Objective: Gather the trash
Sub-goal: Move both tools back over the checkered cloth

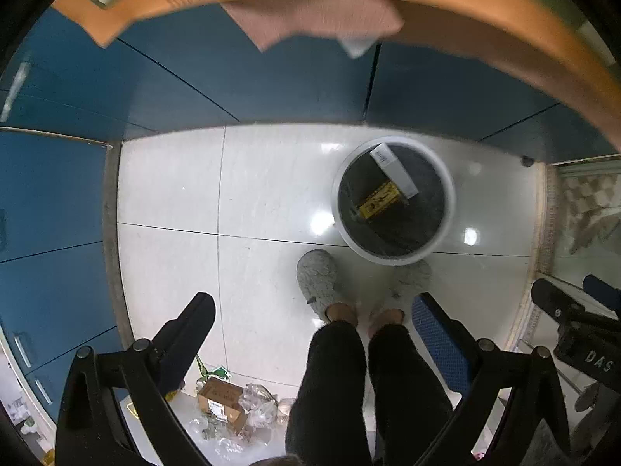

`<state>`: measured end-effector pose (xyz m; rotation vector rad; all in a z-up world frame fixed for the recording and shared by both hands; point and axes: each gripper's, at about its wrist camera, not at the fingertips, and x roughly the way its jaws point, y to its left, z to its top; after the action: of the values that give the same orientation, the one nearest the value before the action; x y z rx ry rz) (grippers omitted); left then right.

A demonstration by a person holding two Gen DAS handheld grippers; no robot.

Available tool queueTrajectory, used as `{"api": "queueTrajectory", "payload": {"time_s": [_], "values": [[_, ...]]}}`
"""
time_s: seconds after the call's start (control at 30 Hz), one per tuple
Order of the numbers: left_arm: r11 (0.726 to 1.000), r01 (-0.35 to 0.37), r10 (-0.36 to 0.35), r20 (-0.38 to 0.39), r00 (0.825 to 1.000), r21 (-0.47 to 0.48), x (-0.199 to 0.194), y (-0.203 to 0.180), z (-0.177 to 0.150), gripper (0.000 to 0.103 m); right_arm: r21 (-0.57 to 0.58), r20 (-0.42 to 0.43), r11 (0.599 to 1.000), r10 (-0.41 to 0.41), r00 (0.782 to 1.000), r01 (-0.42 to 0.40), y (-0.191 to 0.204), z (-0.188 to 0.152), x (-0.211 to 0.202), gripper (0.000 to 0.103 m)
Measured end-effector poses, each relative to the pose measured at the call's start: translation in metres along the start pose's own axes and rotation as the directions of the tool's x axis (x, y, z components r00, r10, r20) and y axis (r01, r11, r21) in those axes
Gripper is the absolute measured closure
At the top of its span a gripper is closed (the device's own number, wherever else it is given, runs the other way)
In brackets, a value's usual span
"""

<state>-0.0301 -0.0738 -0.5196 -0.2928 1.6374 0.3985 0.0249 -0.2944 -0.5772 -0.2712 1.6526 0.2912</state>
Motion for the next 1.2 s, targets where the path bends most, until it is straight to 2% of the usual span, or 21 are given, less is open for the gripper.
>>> {"api": "queueTrajectory", "payload": {"time_s": [0.2, 0.37, 0.47, 0.53, 0.6, 0.63, 0.7, 0.83, 0.93, 1.0, 1.1, 1.13, 1.2], "values": [[0.999, 0.042, -0.043, 0.056, 0.998, 0.022, -0.087, 0.0, -0.015, 0.0, -0.01, 0.085, 1.0, 0.001, 0.996, 0.0, -0.003, -0.023, -0.122, 0.0], [0.997, 0.069, -0.073, 0.12, 0.99, 0.036, -0.149, 0.012, -0.013, 0.0, 0.02, 0.135, 0.999, 0.035, 0.99, -0.038, -0.011, -0.036, -0.212, 0.0], [0.998, 0.05, -0.059, 0.204, 0.977, 0.048, -0.188, 0.018, -0.005, 0.0, 0.03, 0.172, 0.997, 0.062, 0.983, -0.068, -0.012, -0.04, -0.258, 0.0], [0.998, 0.023, -0.04, 0.286, 0.957, 0.062, -0.217, 0.02, 0.004, 0.0, 0.044, 0.209, 0.995, 0.083, 0.974, -0.094, -0.011, -0.04, -0.29, 0.0], [0.997, 0.028, -0.051, 0.384, 0.922, 0.066, -0.251, 0.026, 0.015, 0.0, 0.066, 0.262, 0.991, 0.097, 0.96, -0.118, -0.01, -0.036, -0.321, 0.0], [0.997, 0.03, -0.056, 0.434, 0.899, 0.066, -0.27, 0.029, 0.024, 0.0, 0.08, 0.291, 0.989, 0.1, 0.951, -0.128, -0.01, -0.032, -0.337, 0.0], [0.998, 0.025, -0.05, 0.498, 0.866, 0.057, -0.295, 0.036, 0.04, 0.0, 0.099, 0.341, 0.982, 0.115, 0.933, -0.158, -0.009, -0.021, -0.358, 0.0], [1.0, 0.015, -0.019, 0.619, 0.785, 0.012, -0.342, 0.052, 0.08, 0.0, 0.109, 0.43, 0.972, 0.145, 0.891, -0.21, -0.001, 0.016, -0.396, 0.0], [0.999, 0.005, 0.028, 0.648, 0.761, -0.049, -0.353, 0.066, 0.118, 0.0, 0.075, 0.482, 0.973, 0.156, 0.862, -0.218, 0.01, 0.055, -0.426, 0.0], [0.997, 0.002, 0.05, 0.63, 0.775, -0.082, -0.354, 0.073, 0.139, 0.0, 0.045, 0.49, 0.976, 0.165, 0.856, -0.214, 0.019, 0.086, -0.435, 0.0], [0.985, -0.008, 0.108, 0.57, 0.814, -0.175, -0.343, 0.088, 0.182, 0.0, -0.023, 0.483, 0.98, 0.184, 0.856, -0.197, 0.033, 0.146, -0.443, 0.0], [0.977, 0.001, 0.113, 0.526, 0.843, -0.212, -0.332, 0.096, 0.201, 0.0, -0.051, 0.475, 0.983, 0.18, 0.861, -0.178, 0.04, 0.168, -0.441, 0.0], [0.965, 0.035, 0.092, 0.457, 0.885, -0.262, -0.313, 0.106, 0.221, 0.0, -0.117, 0.453, 0.982, 0.187, 0.872, -0.15, 0.054, 0.218, -0.436, 0.0]]}}
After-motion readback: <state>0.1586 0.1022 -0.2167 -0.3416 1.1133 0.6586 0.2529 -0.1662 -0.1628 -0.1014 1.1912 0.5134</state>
